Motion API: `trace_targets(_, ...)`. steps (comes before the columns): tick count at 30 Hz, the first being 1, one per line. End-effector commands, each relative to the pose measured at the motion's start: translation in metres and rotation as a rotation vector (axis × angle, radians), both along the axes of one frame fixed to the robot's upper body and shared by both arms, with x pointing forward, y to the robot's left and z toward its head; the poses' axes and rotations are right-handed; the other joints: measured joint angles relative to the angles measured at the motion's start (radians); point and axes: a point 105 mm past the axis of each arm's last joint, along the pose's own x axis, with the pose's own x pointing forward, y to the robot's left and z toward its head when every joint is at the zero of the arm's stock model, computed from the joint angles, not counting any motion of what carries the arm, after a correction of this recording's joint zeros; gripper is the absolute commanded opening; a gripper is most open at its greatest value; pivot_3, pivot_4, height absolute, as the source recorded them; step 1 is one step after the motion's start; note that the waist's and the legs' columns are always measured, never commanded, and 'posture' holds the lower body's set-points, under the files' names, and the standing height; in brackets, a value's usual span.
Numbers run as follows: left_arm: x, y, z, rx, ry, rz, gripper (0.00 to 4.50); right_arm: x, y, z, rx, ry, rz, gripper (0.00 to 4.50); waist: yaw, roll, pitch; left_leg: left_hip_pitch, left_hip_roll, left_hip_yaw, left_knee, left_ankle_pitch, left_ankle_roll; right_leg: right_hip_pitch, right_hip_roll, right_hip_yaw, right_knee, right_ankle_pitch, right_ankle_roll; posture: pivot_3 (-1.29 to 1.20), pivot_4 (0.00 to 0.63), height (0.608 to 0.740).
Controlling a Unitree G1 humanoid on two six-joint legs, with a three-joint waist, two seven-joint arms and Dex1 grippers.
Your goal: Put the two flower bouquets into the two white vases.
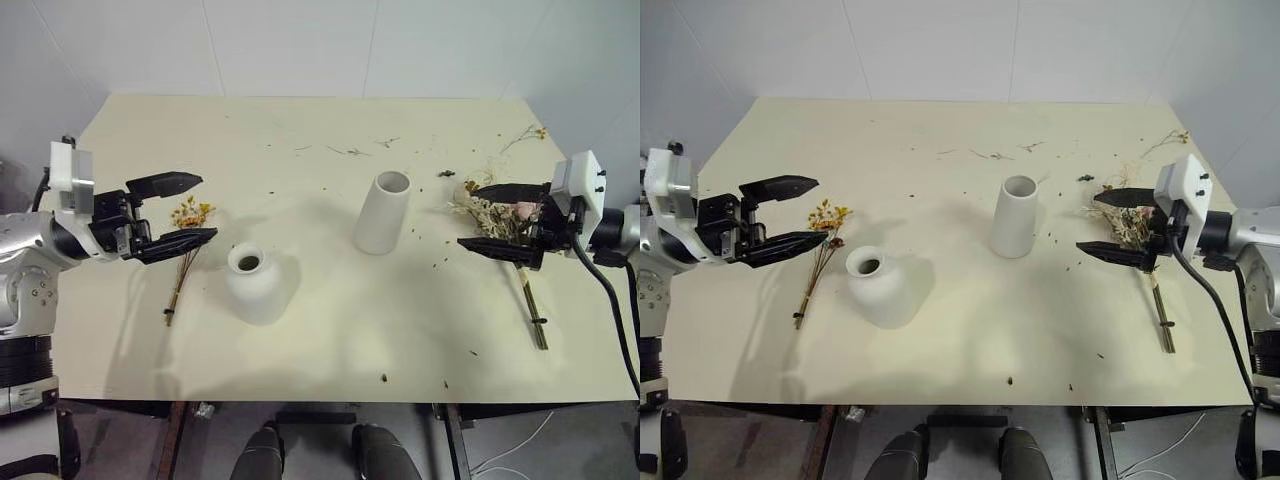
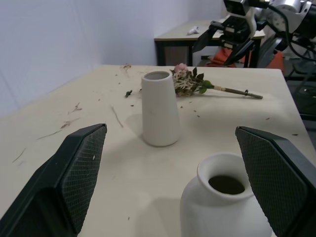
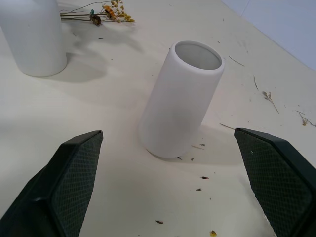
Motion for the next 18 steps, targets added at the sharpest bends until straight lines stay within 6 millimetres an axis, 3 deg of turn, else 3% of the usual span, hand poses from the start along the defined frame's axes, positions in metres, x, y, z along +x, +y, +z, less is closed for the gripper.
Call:
trace_targets(1, -0.003, -0.001, 0.01, 0.012, -0.033, -0.013, 4.46, -0.006, -0.008, 0.016, 0.025, -0.05, -0.032, 4.5, 0.0, 0.0, 0.0, 0.0, 0.0, 0.0, 0.0, 0.0, 0.0, 0.0, 0.0, 0.0, 0.0, 0.0, 0.0, 0.0, 0.15, 0.74)
trace_targets(5, -0.005, -0.004, 0.008, 0.008, -0.022, -0.028, 4.46, -0.008, -0.019, 0.012, 0.043, -0.024, -0.091, 4.5, 0.002, 0.0, 0.0, 0.0, 0.0, 0.0, 0.0, 0.0, 0.0, 0.0, 0.0, 0.0, 0.0, 0.0, 0.0, 0.0, 0.15, 0.74)
trace_targets(9, -0.009, -0.012, 0.013, 0.016, -0.031, -0.072, 4.46, 0.002, -0.052, 0.007, -0.029, 0.057, -0.301, 4.5, 0.002, 0.001, 0.0, 0.0, 0.0, 0.001, 0.0, 0.0, 0.0, 0.0, 0.0, 0.001, 0.0, 0.0, 0.0, 0.0, 0.15, 0.74)
trace_targets(13, -0.011, -0.021, 0.017, 0.006, -0.051, -0.097, 4.46, 0.015, -0.101, -0.013, -0.162, 0.255, -0.634, 4.5, 0.001, 0.001, 0.0, 0.0, 0.0, 0.001, 0.001, 0.0, 0.0, 0.0, 0.0, 0.001, -0.001, 0.0, -0.001, 0.0, 0.15, 0.74)
trace_targets(18, -0.018, -0.029, 0.016, 0.0, -0.055, -0.119, 4.46, 0.018, -0.123, -0.038, -0.135, 0.547, -0.792, 4.5, -0.006, 0.001, 0.0, 0.0, 0.001, 0.003, 0.001, 0.0, 0.0, -0.001, 0.0, 0.002, -0.001, 0.0, -0.002, 0.0, 0.15, 0.74)
